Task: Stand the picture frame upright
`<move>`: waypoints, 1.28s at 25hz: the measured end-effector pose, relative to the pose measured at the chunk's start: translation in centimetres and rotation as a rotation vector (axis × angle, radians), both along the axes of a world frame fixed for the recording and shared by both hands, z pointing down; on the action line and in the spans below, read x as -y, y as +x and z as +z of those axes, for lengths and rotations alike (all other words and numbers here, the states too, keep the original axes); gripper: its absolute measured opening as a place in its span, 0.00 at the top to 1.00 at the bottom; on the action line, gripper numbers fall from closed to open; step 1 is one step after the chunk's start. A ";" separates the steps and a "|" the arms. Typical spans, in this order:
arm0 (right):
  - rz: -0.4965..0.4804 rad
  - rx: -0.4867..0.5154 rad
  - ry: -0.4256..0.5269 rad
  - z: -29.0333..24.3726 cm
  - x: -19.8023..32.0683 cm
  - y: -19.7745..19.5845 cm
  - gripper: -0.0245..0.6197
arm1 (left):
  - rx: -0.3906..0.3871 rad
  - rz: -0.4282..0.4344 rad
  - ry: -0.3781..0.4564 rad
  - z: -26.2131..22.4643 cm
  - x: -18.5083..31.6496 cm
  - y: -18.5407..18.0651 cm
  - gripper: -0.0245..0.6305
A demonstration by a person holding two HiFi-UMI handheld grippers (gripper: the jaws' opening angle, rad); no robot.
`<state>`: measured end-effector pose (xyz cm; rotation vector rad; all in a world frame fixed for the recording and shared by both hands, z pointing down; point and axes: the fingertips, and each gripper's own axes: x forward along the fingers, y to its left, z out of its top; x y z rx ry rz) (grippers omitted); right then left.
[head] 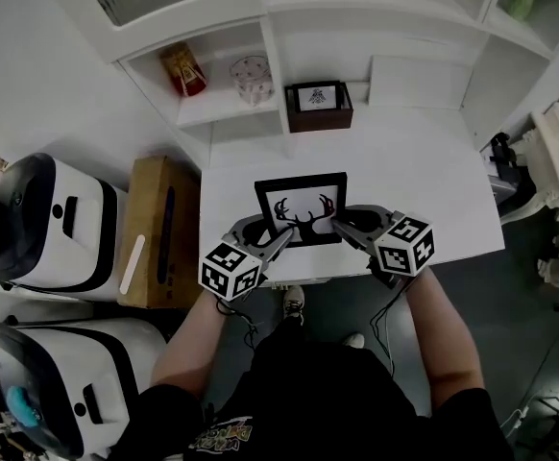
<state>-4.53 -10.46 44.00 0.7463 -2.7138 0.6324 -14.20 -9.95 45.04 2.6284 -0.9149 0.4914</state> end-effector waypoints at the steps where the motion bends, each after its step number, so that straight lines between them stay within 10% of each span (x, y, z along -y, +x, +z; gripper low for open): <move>1: 0.005 -0.003 0.000 0.1 0.3 -0.3 0.85 | 0.001 0.001 0.000 0.1 0.3 -0.3 0.73; 32: 0.072 -0.138 -0.039 6.6 11.7 -6.4 0.85 | 0.056 0.015 -0.036 6.6 11.9 -6.5 0.73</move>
